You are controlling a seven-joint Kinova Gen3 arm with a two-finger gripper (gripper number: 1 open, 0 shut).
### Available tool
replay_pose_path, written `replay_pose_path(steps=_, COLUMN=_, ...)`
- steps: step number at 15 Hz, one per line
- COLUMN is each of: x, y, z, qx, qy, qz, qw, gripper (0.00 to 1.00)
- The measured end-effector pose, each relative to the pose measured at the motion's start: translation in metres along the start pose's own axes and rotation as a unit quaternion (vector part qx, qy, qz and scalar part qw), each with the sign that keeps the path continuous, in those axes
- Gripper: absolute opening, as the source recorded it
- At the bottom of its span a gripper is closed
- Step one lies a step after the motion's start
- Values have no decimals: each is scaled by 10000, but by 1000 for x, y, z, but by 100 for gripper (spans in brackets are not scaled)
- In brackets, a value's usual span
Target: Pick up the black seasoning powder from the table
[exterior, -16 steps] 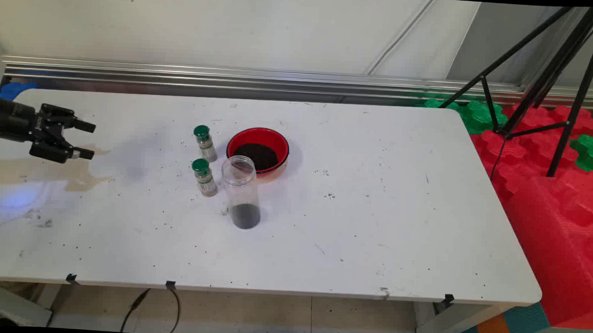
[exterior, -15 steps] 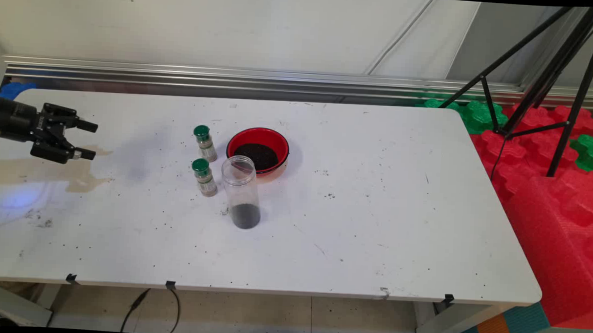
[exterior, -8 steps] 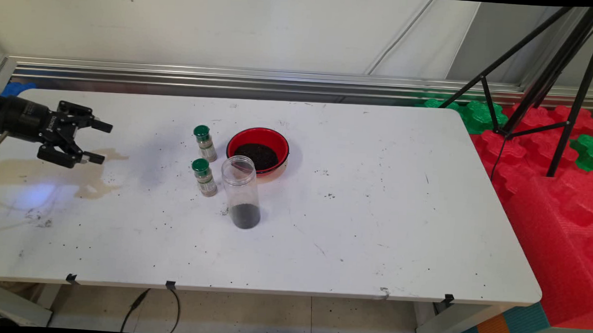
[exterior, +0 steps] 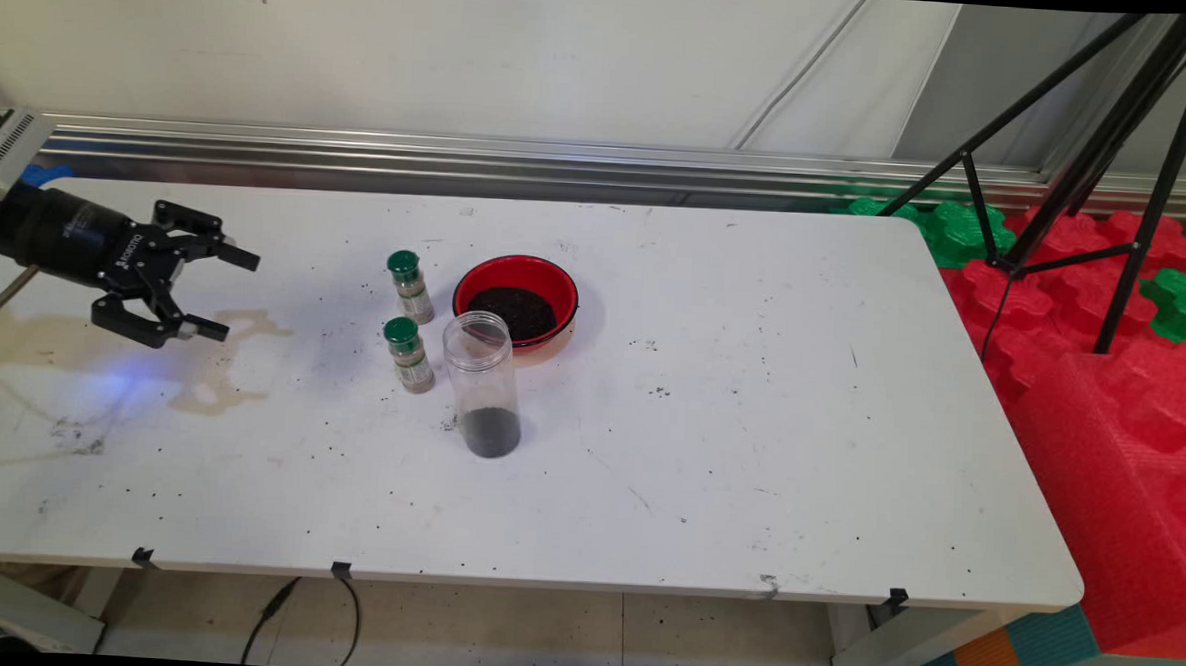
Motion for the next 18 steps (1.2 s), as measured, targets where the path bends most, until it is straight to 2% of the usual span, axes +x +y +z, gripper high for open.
replay_pose_path(steps=9, x=16, y=-7, z=43, qx=-555, qy=490, qz=333, qw=9967, gripper=100)
replay_pose_path(steps=18, x=26, y=-6, z=103, qx=-962, qy=886, qz=411, qw=9906, gripper=100)
